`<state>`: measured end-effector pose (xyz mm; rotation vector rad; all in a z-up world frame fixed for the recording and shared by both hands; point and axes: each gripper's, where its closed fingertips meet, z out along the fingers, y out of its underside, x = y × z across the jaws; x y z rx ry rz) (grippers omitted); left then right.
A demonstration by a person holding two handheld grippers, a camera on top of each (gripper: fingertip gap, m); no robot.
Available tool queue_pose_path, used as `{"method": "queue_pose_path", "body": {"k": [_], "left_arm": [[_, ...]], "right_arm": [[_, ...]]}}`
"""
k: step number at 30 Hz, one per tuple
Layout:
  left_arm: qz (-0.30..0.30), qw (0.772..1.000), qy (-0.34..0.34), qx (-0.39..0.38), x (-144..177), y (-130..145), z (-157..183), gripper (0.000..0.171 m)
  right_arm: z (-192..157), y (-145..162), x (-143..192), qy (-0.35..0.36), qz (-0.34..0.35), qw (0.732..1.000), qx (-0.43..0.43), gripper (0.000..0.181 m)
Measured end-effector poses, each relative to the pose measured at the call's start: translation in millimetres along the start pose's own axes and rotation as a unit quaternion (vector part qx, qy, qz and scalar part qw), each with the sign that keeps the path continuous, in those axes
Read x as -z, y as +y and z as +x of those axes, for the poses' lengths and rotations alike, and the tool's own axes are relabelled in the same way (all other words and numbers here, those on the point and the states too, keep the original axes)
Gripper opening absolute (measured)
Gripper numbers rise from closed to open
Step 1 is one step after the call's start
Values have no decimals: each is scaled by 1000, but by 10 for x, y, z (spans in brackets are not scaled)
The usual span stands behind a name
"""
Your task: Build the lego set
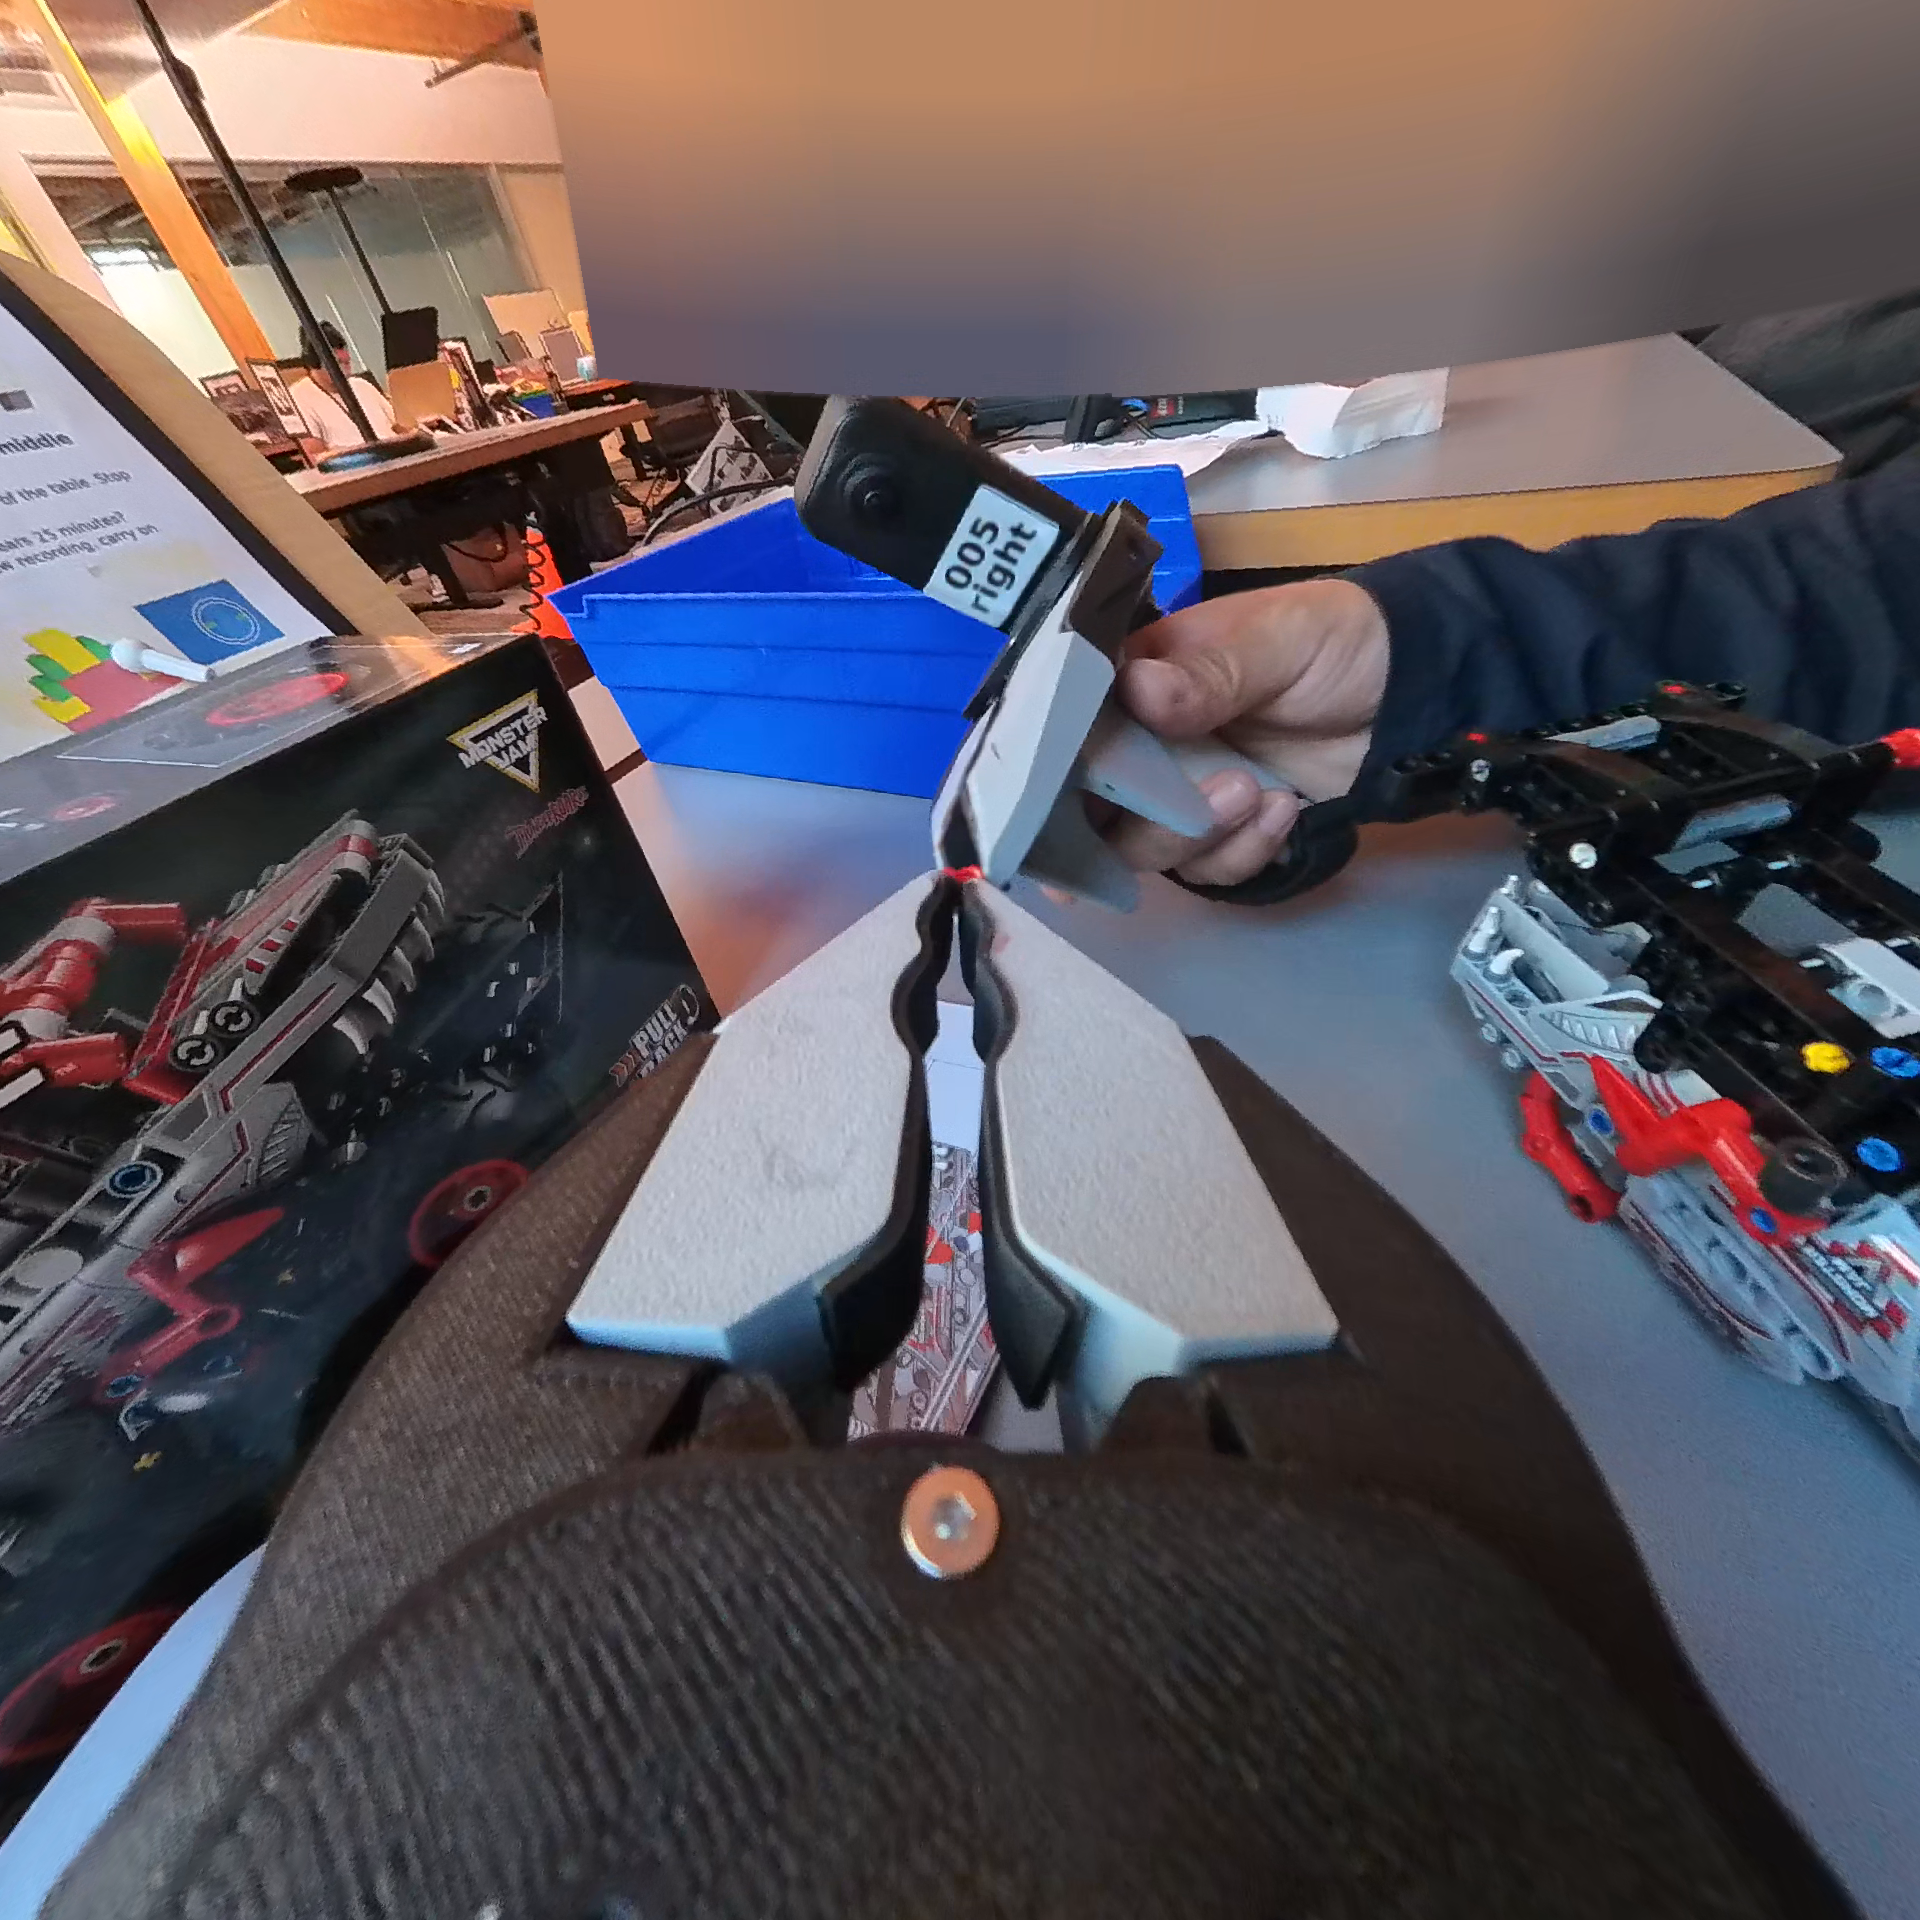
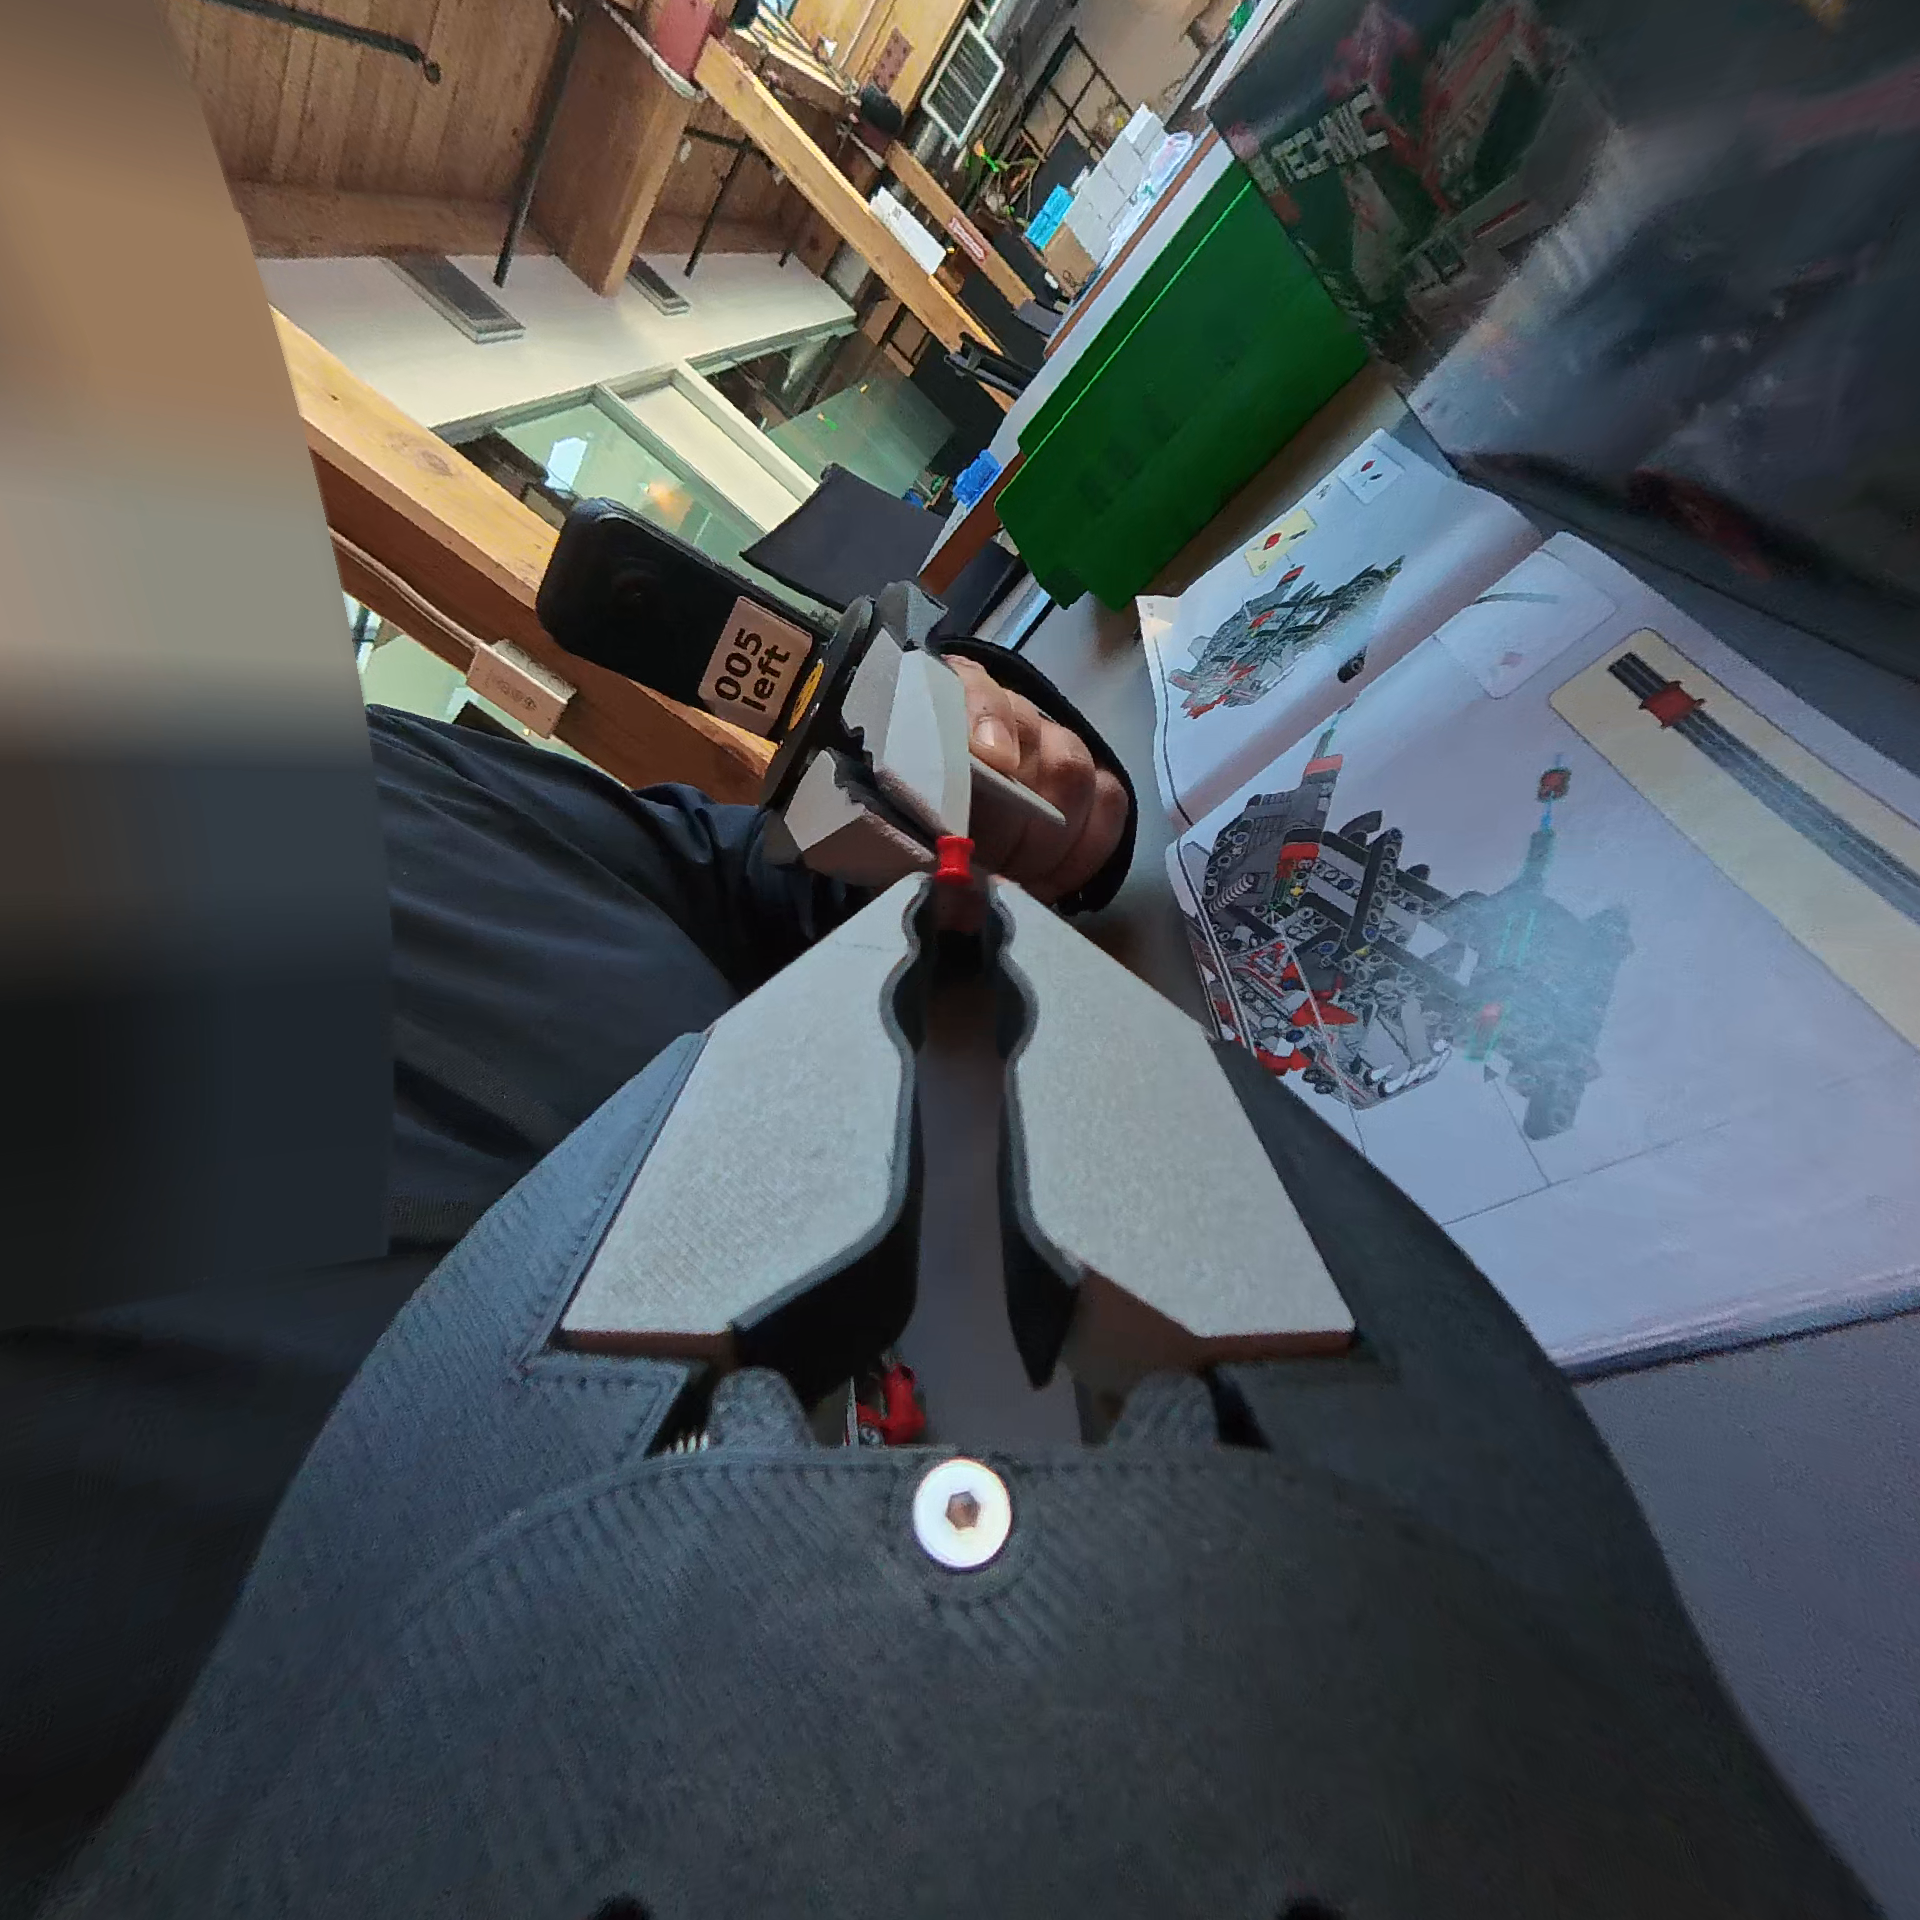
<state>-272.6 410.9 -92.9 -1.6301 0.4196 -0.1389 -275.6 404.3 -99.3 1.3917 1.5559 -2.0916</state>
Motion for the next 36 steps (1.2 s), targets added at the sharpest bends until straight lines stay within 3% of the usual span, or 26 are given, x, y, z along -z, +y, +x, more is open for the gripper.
{"method": "queue_pose_path", "body": {"k": [16,23,29,36], "left_arm": [[5,1000,-9,3,3,-15,-16,0],[-14,1000,15,-18,57,57,16,7],[-25,995,97,-25,32,97,208,14],[-33,992,113,-45,14,119,308,9]], "right_arm": [[-18,-44,-5,-2,10,1000,6,2],[6,141,69,19,-85,996,8,1],[-16,277,94,29,-156,987,9,1],[-82,329,48,4,-182,983,-2,1]]}}
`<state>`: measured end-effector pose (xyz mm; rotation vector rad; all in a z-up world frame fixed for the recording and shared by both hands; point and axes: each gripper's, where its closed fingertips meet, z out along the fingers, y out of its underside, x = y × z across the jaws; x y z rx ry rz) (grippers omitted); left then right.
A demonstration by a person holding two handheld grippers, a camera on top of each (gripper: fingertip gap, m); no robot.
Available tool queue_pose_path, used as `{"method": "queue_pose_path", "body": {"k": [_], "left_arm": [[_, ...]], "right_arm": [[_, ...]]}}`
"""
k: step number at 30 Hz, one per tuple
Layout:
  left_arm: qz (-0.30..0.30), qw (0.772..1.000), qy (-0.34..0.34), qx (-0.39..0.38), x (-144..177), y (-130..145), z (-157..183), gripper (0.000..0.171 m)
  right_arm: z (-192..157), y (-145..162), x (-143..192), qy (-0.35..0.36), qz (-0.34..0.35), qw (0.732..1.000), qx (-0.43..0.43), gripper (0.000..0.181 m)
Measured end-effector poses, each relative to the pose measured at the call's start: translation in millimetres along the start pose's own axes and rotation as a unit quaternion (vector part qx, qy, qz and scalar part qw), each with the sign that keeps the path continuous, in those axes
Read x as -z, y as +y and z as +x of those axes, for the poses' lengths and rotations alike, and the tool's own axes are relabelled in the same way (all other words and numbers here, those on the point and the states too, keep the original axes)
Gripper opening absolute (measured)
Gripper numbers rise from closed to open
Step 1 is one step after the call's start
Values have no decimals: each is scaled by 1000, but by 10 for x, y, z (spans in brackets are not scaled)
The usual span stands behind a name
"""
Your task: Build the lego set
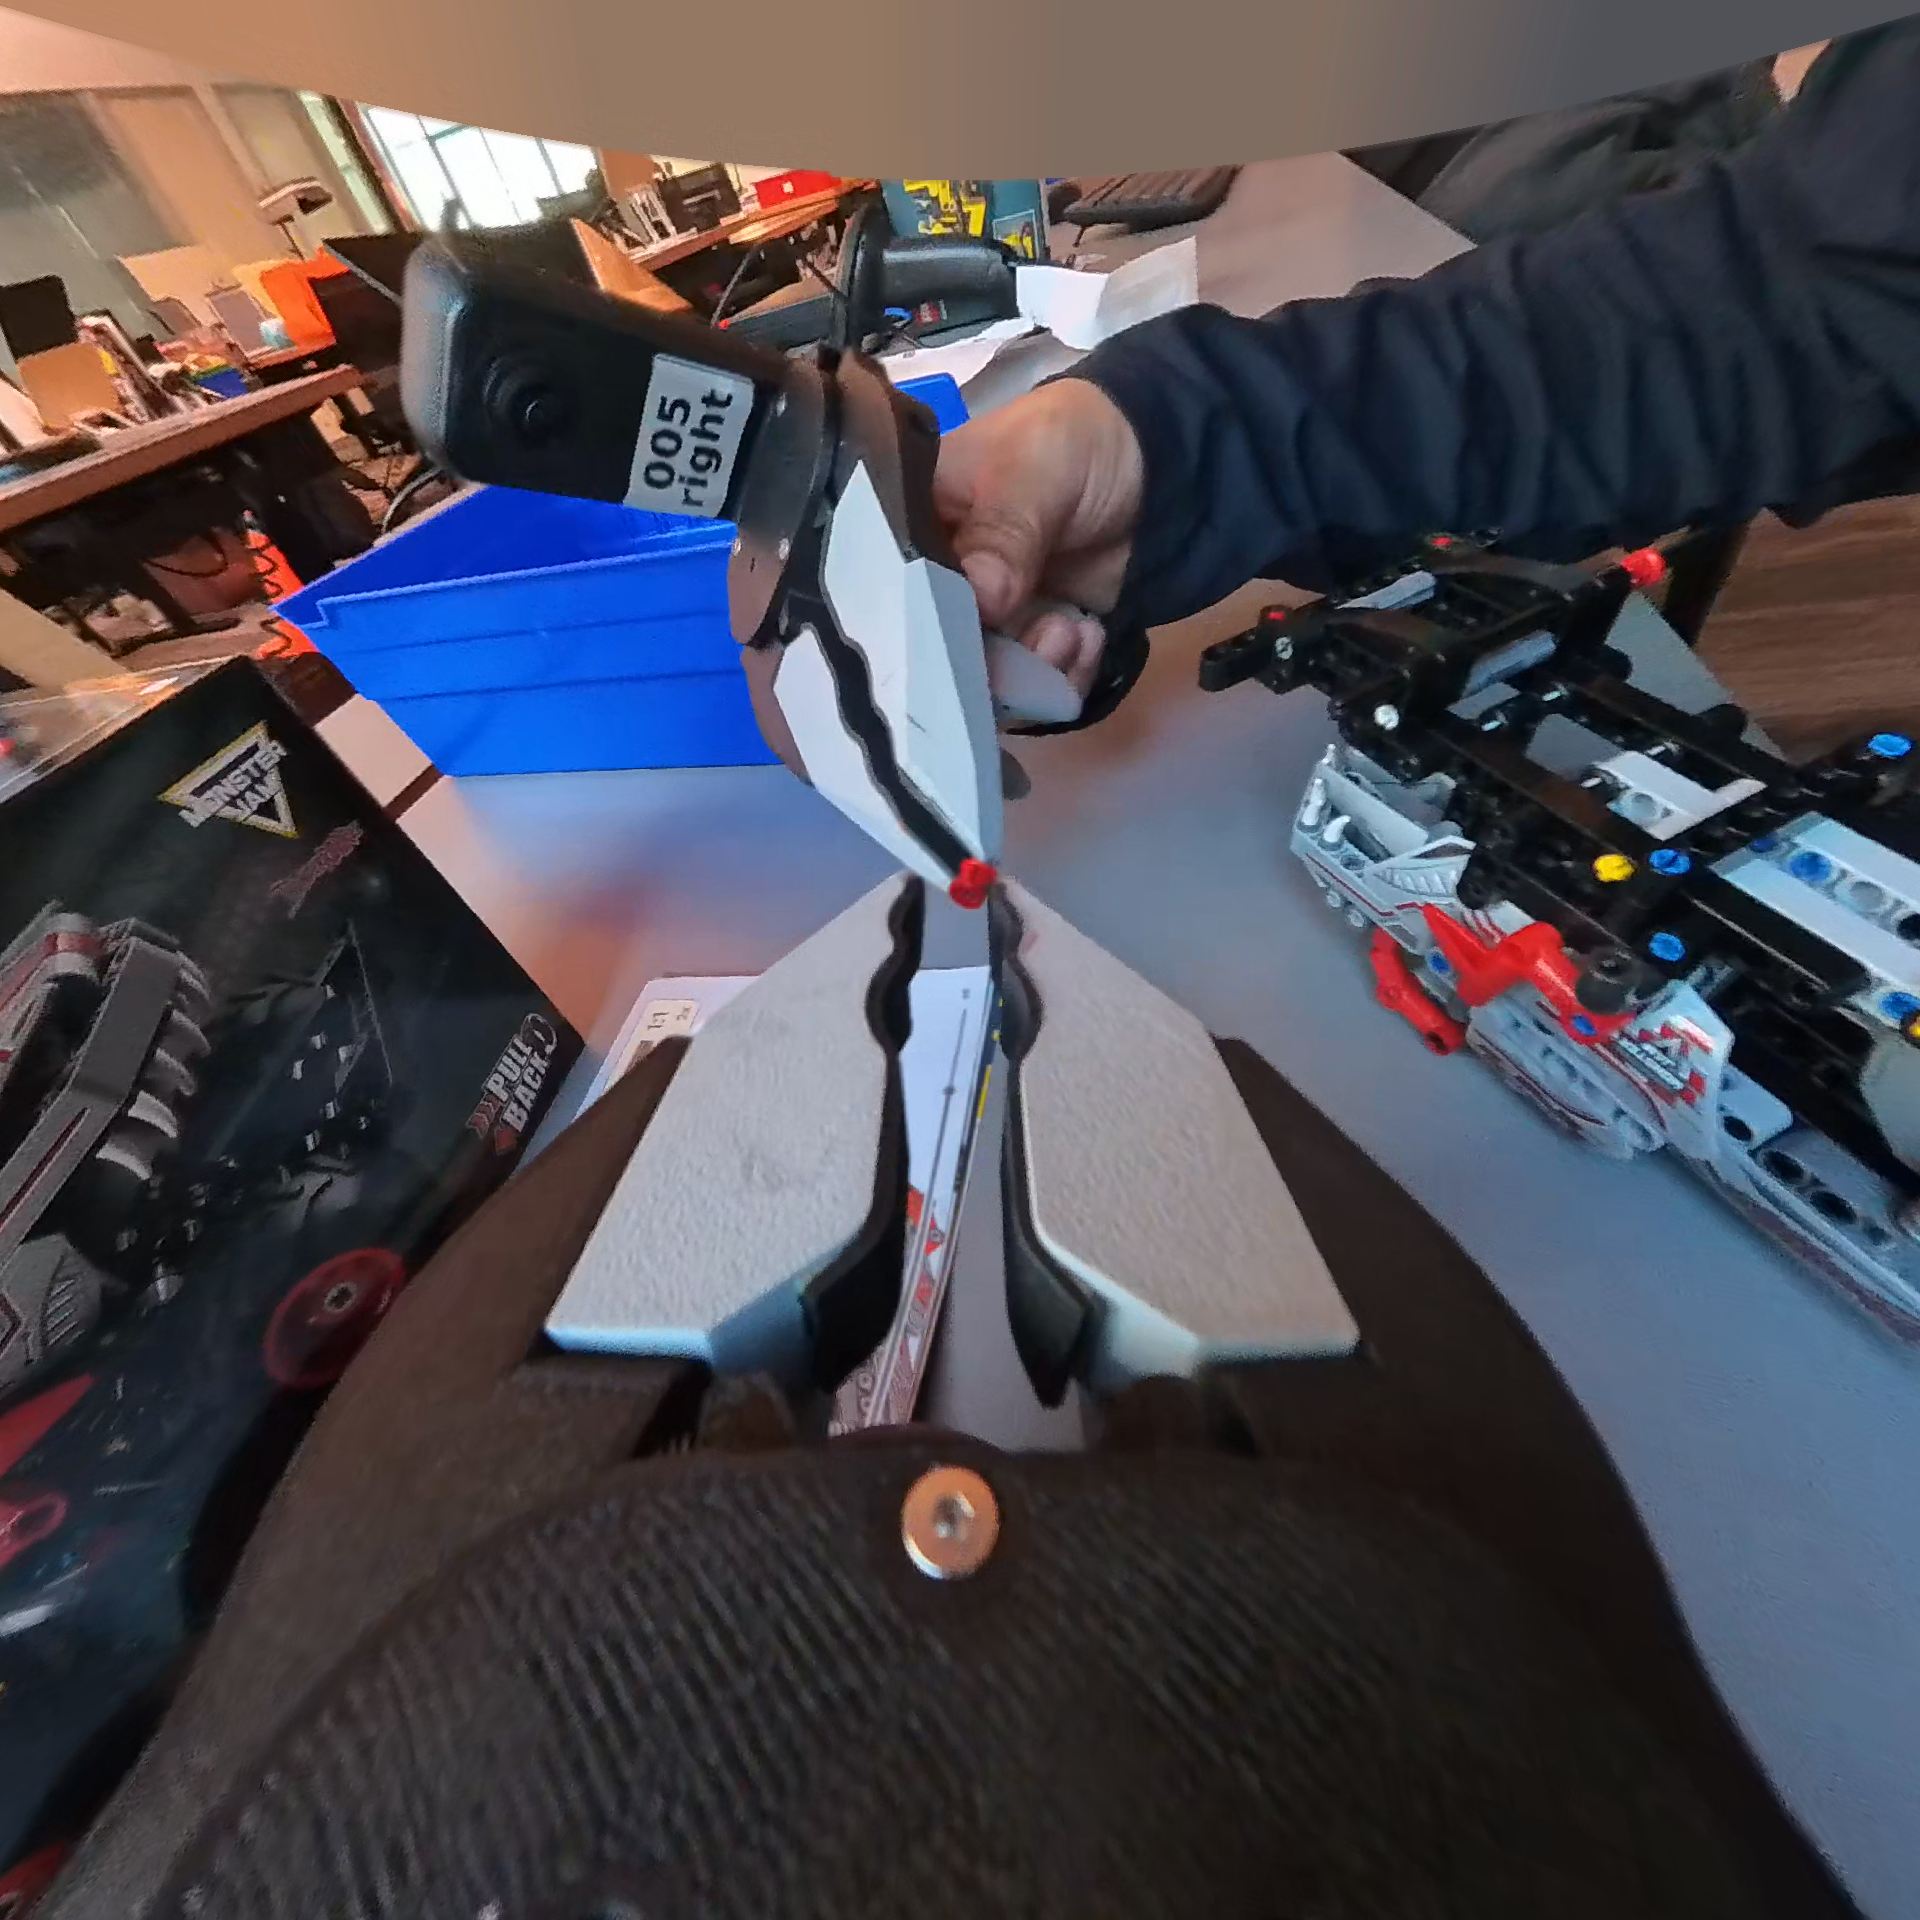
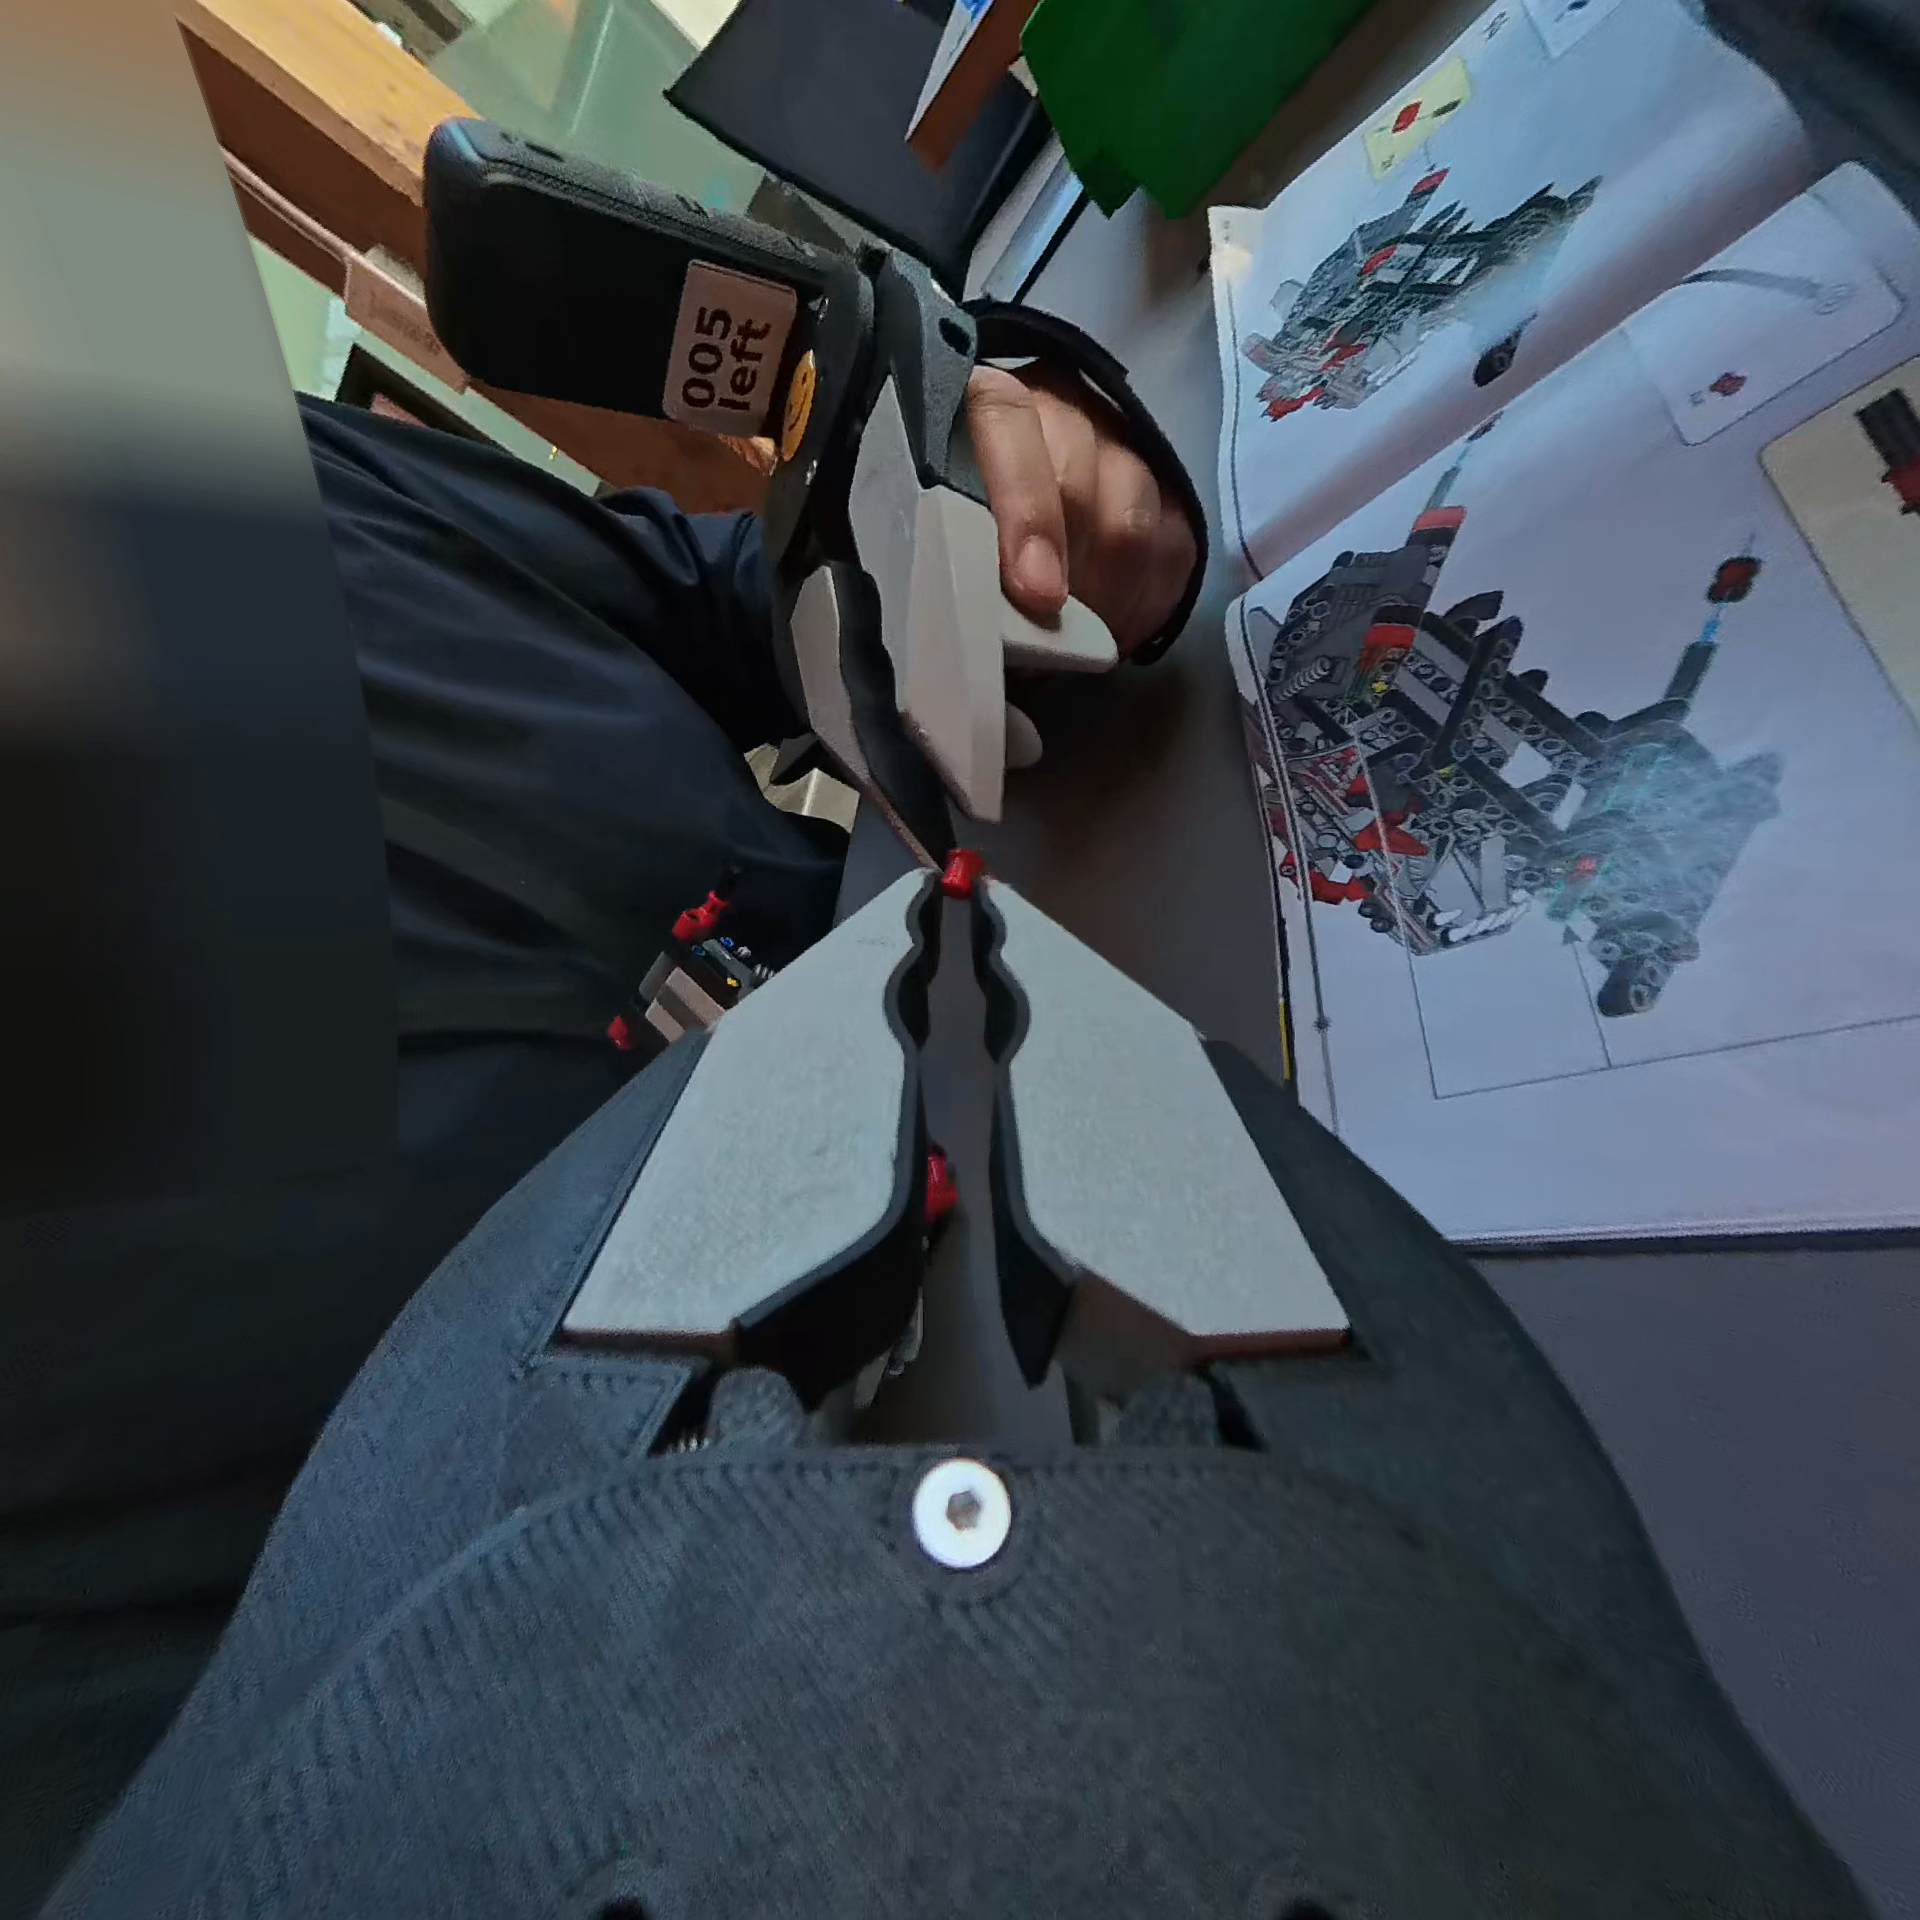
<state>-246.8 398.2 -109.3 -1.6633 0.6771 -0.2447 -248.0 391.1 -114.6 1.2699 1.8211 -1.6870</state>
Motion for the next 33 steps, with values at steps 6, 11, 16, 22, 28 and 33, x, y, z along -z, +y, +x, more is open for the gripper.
{"method": "queue_pose_path", "body": {"k": [6,11,16,22,28,33], "left_arm": [[1,1000,12,-7,5,2,46,4],[7,999,29,-12,8,-11,110,4],[21,999,46,-20,25,-46,174,4],[51,996,67,-16,63,-150,251,4],[80,994,72,-19,107,-289,298,4],[91,993,75,-27,134,-323,321,4]], "right_arm": [[-34,-10,-37,-14,-3,1000,0,1],[-75,31,-59,-32,-23,999,2,1],[-138,51,-80,-61,-33,998,3,1],[-271,42,-101,-100,-25,994,20,1],[-410,11,-100,-139,-12,990,30,1],[-453,6,-120,-157,-10,987,35,1]]}}
